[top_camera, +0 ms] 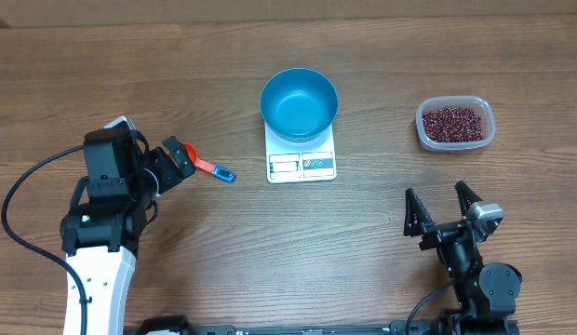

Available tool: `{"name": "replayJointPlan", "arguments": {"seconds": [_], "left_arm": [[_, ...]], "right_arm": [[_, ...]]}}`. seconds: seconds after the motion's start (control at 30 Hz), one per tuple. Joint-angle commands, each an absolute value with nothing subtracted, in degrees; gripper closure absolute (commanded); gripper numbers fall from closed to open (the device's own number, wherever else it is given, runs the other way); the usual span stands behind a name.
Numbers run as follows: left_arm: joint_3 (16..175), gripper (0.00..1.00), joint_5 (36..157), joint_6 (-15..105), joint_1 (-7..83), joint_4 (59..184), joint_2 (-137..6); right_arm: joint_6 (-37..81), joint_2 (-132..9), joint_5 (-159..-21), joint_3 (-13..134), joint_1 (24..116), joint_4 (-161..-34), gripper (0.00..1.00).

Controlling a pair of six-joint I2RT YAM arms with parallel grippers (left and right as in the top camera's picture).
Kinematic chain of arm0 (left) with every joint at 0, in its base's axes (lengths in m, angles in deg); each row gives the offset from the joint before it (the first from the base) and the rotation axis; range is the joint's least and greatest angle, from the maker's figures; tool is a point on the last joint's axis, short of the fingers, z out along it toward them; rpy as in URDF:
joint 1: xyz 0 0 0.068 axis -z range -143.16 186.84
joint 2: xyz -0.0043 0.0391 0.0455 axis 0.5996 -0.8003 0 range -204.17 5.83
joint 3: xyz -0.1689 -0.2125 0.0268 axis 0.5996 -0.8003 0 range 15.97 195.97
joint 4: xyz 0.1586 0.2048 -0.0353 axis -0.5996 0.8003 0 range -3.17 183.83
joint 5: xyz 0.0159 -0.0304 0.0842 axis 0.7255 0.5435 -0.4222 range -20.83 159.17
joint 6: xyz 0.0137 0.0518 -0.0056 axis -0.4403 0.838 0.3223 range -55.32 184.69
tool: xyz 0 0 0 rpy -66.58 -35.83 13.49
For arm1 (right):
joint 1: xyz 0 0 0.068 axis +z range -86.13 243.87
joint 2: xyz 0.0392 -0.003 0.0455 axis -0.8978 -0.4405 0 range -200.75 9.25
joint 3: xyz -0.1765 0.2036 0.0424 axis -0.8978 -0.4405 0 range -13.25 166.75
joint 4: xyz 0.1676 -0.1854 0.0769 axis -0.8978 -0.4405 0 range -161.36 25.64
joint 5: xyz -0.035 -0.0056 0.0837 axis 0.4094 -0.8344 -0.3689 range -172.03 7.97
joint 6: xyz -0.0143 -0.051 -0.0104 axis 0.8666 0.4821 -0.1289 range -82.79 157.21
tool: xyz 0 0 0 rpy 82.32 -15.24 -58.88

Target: Scoop item into bowl and weigh 150g on scale

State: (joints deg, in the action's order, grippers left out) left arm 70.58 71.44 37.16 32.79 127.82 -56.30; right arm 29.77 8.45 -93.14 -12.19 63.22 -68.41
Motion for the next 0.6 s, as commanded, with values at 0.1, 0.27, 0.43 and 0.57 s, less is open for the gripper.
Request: {"name": "replayJointPlan", "arguments": {"seconds": [0.1,0.27,0.43,0.57], "left_arm": [[73.99,0.0,70.56,35.91,33.11,128.78,-56.73],[77.92,0.0,70.06,35.91,33.11,130.84,-58.18],[80.63,0.0,70.21,35.89,33.11,131.93,-60.34],[80.63,0.0,70.23,35.91,33.11,131.86,-61.3]], "right_arm": [[29.96,9.09,-92.55,-12.78,63.53,-68.1,0.0],[29.96,9.09,-92.55,-12.78,63.53,-68.1,0.0],[29.96,9.09,-92.55,-12.78,63.53,-68.1,0.0],[29.96,9.09,-92.55,-12.78,63.53,-68.1,0.0]]}}
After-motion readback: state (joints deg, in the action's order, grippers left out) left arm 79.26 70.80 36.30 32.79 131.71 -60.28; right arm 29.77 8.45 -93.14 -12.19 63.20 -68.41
